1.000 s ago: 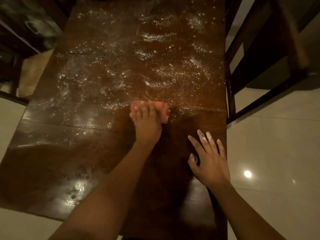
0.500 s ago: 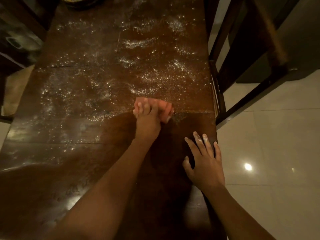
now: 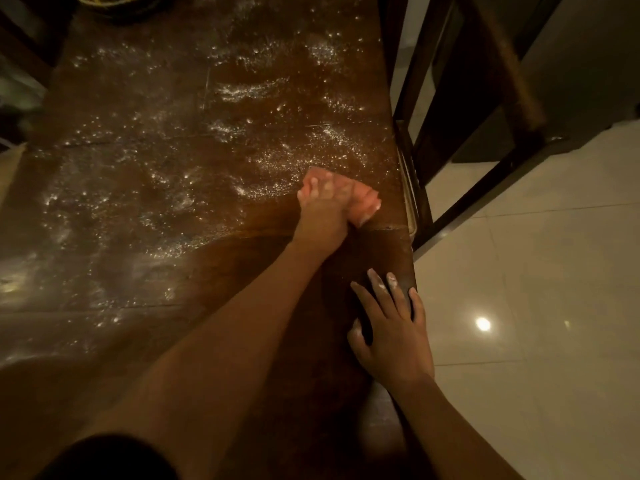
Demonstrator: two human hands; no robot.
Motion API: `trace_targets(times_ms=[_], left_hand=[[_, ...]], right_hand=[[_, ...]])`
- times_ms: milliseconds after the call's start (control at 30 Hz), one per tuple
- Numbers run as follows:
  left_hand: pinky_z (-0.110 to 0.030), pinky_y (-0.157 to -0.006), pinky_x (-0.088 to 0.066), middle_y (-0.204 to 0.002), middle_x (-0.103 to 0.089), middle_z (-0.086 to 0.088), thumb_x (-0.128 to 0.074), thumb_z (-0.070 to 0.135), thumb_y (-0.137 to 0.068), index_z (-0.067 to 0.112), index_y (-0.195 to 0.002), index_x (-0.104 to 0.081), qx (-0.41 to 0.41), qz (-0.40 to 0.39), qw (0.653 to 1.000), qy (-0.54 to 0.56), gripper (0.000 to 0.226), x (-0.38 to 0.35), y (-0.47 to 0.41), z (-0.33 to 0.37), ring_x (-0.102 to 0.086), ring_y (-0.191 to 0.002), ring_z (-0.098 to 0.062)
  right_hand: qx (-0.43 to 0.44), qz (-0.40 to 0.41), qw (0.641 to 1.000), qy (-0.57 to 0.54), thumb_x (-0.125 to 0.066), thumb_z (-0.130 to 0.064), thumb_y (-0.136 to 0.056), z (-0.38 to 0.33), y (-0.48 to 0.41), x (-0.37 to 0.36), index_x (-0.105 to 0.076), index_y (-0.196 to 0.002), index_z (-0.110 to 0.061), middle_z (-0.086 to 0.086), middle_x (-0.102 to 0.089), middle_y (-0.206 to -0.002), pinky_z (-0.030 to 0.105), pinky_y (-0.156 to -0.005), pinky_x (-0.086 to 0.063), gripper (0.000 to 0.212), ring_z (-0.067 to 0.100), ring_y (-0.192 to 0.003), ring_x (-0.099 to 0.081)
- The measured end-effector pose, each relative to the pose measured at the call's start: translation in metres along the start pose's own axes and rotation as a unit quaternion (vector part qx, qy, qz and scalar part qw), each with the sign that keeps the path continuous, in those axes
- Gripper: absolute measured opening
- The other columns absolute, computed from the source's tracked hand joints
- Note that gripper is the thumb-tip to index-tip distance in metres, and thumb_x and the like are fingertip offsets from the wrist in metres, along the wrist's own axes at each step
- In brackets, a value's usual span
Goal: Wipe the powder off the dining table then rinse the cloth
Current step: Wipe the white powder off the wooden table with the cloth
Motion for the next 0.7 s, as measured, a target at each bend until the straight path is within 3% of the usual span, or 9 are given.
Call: trace_targets(times_ms=[133, 233, 300, 367, 433, 567, 633, 700], left_hand=[[-0.052, -0.114, 0.014, -0.164, -0.004, -0.01, -0.039, -0.005, -0.093, 0.029, -0.153, -0.022, -0.147, -0.072, 0.986, 0.007, 0.072, -0.018, -0.004, 0.073, 0.009, -0.148, -0.037], [-0.051, -0.12, 0.008, -0.163, -0.013, -0.004, -0.037, -0.005, -0.09, 0.032, -0.148, -0.035, -0.275, -0.114, 0.953, 0.054, 0.069, -0.027, 0.015, 0.064, 0.008, -0.149, -0.024], [-0.05, -0.122, 0.003, -0.162, -0.017, 0.005, -0.039, -0.006, -0.086, 0.039, -0.144, -0.039, -0.307, -0.142, 0.938, 0.075, 0.073, -0.026, 0.033, 0.039, 0.006, -0.15, -0.016], [-0.042, -0.121, 0.007, -0.155, -0.021, 0.019, -0.043, -0.013, -0.08, 0.039, -0.137, -0.049, -0.284, -0.162, 0.942, 0.077, 0.078, -0.016, 0.047, 0.005, 0.004, -0.147, -0.005], [-0.045, -0.122, 0.006, -0.148, -0.025, 0.024, -0.046, -0.017, -0.076, 0.039, -0.131, -0.056, -0.223, -0.138, 0.962, 0.076, 0.079, 0.005, 0.052, -0.038, -0.002, -0.146, -0.003], [-0.048, -0.122, 0.002, -0.161, -0.019, 0.006, -0.041, -0.005, -0.086, 0.039, -0.146, -0.037, -0.033, -0.045, 0.998, 0.028, 0.074, 0.02, 0.06, -0.105, -0.003, -0.15, -0.018], [-0.05, -0.121, 0.004, -0.162, -0.019, -0.007, -0.024, 0.023, -0.09, 0.029, -0.15, -0.032, -0.022, -0.03, 0.999, 0.007, 0.06, 0.012, 0.076, -0.087, -0.003, -0.151, -0.03], [-0.052, -0.121, 0.005, -0.16, -0.024, -0.01, -0.011, 0.037, -0.083, 0.024, -0.148, -0.038, -0.091, -0.046, 0.995, 0.009, 0.071, -0.001, 0.099, -0.052, -0.007, -0.15, -0.031]], right_hand=[[-0.002, 0.007, 1.0, -0.009, -0.033, -0.052, -0.093, 0.0, -0.001, 0.002, -0.021, -0.156, -0.042, -0.01, -0.01, -0.167, 0.047, -0.123, 0.001, 0.065, 0.015, -0.154, 0.004], [-0.001, 0.011, 1.0, 0.001, -0.037, -0.05, -0.092, 0.0, -0.001, 0.001, -0.026, -0.155, -0.039, -0.007, -0.016, -0.166, 0.048, -0.123, -0.006, 0.065, 0.017, -0.155, -0.003], [0.001, 0.018, 1.0, 0.007, -0.037, -0.049, -0.092, 0.001, 0.001, 0.002, -0.03, -0.154, -0.037, -0.005, -0.022, -0.165, 0.047, -0.123, -0.007, 0.064, 0.019, -0.154, -0.008], [0.004, 0.019, 1.0, 0.002, -0.038, -0.048, -0.092, 0.002, 0.001, 0.003, -0.032, -0.153, -0.036, -0.005, -0.025, -0.164, 0.047, -0.123, -0.007, 0.062, 0.018, -0.154, -0.009], [0.007, 0.013, 1.0, 0.0, -0.039, -0.047, -0.093, 0.002, 0.001, 0.003, -0.03, -0.153, -0.038, -0.007, -0.021, -0.164, 0.047, -0.124, -0.007, 0.062, 0.016, -0.154, -0.006], [0.012, 0.013, 1.0, 0.008, -0.04, -0.047, -0.092, 0.0, 0.002, 0.003, -0.029, -0.153, -0.039, -0.007, -0.02, -0.165, 0.049, -0.123, -0.011, 0.063, 0.016, -0.154, -0.007], [0.01, 0.015, 1.0, 0.016, -0.039, -0.047, -0.091, 0.001, 0.002, 0.003, -0.029, -0.153, -0.039, -0.007, -0.02, -0.165, 0.048, -0.123, -0.011, 0.064, 0.016, -0.154, -0.007], [0.003, 0.024, 0.999, 0.022, -0.041, -0.045, -0.09, 0.001, 0.002, 0.003, -0.033, -0.153, -0.037, -0.006, -0.023, -0.164, 0.046, -0.123, -0.011, 0.064, 0.016, -0.154, -0.01]])
Point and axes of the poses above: each hand's wrist, its own y-axis away from the middle knuckle, its own x-axis out of the back of the hand, z = x × y, the point moved 10 cm from there along -y, towards the middle knuckle
